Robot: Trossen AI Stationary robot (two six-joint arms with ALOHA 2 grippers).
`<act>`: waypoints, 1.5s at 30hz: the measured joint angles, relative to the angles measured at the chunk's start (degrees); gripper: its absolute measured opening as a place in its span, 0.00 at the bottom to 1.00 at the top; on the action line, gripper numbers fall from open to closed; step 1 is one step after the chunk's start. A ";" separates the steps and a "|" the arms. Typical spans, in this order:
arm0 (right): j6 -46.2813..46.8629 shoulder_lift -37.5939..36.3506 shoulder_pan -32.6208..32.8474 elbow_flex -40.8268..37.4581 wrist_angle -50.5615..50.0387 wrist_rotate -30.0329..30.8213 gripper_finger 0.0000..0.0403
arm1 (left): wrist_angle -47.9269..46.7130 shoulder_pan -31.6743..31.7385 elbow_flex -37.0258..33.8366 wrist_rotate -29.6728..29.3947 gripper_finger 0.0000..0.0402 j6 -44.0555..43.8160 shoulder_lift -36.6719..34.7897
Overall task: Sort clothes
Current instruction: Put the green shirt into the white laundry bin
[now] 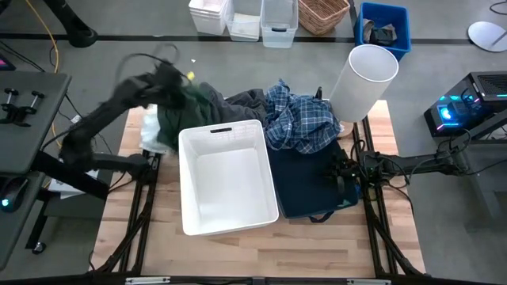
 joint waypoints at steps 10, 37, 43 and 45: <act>0.00 0.00 0.00 -0.01 -0.01 -0.01 0.00 | 1.70 -7.69 18.49 -2.94 0.01 0.50 -8.59; 0.00 0.00 0.00 -0.01 0.00 -0.01 0.00 | -8.09 -10.19 19.01 -5.53 0.07 -3.91 -1.06; 0.00 0.00 0.00 0.00 0.00 0.00 0.00 | 0.23 -13.19 19.01 -8.02 0.02 0.10 -1.18; 0.00 0.02 0.00 0.00 -0.02 0.00 0.00 | 5.22 -13.54 19.01 -10.13 0.02 2.52 -1.80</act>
